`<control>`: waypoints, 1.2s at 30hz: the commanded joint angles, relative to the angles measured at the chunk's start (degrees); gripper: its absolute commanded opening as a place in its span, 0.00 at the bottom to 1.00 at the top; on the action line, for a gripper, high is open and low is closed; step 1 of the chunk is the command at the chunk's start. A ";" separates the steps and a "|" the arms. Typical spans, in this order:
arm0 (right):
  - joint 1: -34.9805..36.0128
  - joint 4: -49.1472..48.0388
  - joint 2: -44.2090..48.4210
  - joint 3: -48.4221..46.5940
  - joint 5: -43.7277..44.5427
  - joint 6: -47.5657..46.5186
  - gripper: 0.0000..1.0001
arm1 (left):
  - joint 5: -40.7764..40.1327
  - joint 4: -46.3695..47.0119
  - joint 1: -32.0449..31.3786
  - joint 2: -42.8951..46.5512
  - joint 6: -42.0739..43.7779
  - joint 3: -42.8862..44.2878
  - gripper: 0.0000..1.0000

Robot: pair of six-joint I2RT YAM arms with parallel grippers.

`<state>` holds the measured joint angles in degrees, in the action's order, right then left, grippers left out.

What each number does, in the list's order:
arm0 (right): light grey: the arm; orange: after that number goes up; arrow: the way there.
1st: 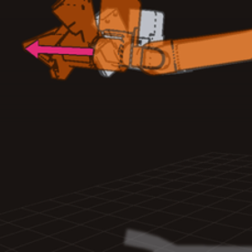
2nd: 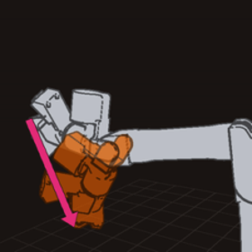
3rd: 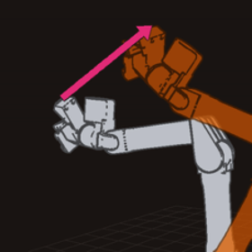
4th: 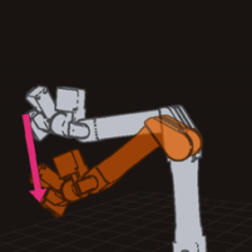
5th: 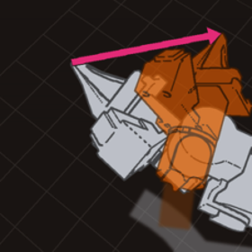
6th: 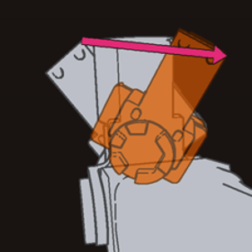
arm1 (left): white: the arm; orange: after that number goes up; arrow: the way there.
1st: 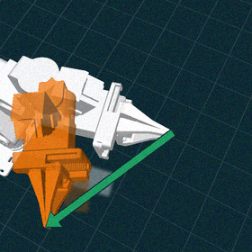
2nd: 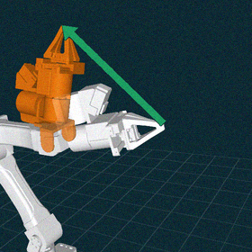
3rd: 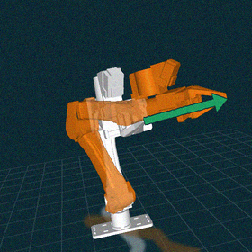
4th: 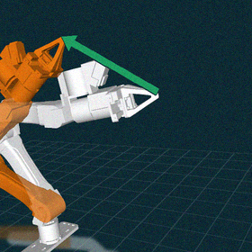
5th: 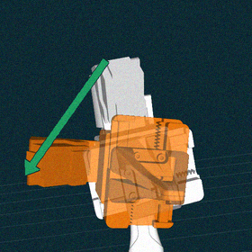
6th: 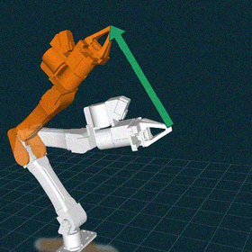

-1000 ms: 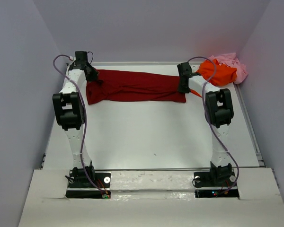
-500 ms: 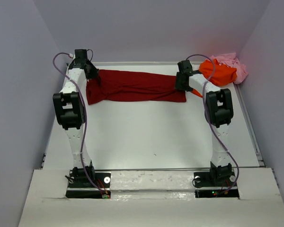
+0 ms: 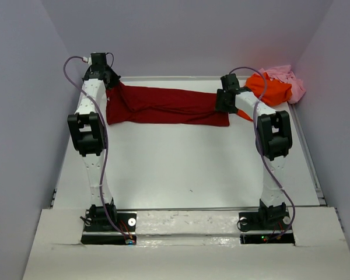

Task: Fold and stack the t-shirts
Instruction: Fold the other side of the tshirt into a rectangle

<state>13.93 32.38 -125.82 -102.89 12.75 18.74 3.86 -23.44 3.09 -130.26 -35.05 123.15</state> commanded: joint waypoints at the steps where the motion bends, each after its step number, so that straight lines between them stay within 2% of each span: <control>1: 0.30 -1.36 2.33 0.32 -1.59 -0.99 0.65 | -1.22 0.15 0.33 -1.66 0.77 2.88 0.00; 3: 0.30 -1.36 2.33 0.41 -2.12 -1.16 0.65 | -1.58 0.41 0.77 -2.54 0.86 2.88 0.03; 10: 0.83 -1.80 3.21 0.59 -3.17 -2.74 0.65 | 0.01 2.17 2.09 0.17 1.56 0.87 0.37; 11: 1.35 -1.80 3.30 0.50 -4.22 -3.27 0.65 | 0.18 2.87 2.09 2.18 1.56 0.43 0.58; 12: 1.36 -1.80 3.47 0.32 -4.32 -3.45 0.65 | 0.53 3.05 2.09 3.07 1.39 -0.10 0.69; 14: 2.58 -1.80 3.74 -0.20 -5.28 -4.15 0.65 | 3.15 3.22 2.09 5.87 1.21 -0.63 0.84; 17: 4.08 -1.88 3.65 -1.95 -6.68 -5.73 0.65 | 5.71 3.75 1.57 10.36 1.12 -5.97 0.86; 18: 4.08 -1.80 3.48 -2.48 -6.86 -6.00 0.66 | 6.85 5.93 0.43 14.64 1.30 -8.60 0.86; 19: 4.69 -1.88 3.30 -3.01 -7.21 -6.09 0.66 | 7.30 7.69 -0.45 17.38 1.47 -15.51 0.86; 21: 5.31 -1.71 2.25 -5.46 -9.32 -6.96 0.66 | 7.65 12.95 -2.64 24.48 2.52 -22.48 0.86; 23: 5.93 -1.18 0.76 -7.22 -10.82 -8.27 0.66 | 6.96 15.00 -7.21 27.94 5.68 -29.18 0.86; 29: 7.95 0.22 -2.93 -13.99 -15.46 -9.95 0.65 | -2.53 15.27 -18.36 35.94 15.09 -37.62 0.85; 32: 8.56 0.58 -5.39 -17.15 -18.28 -10.13 0.64 | -3.50 15.01 -20.31 36.56 16.24 -39.91 0.85; 36: 10.41 2.16 -9.61 -22.08 -20.31 -12.76 0.64 | -9.82 11.67 -26.11 37.79 18.25 -39.83 0.85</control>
<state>22.70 32.71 -131.76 -119.90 -3.53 9.06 0.73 -10.57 -20.49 -94.70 -20.97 83.83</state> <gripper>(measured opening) 0.645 0.851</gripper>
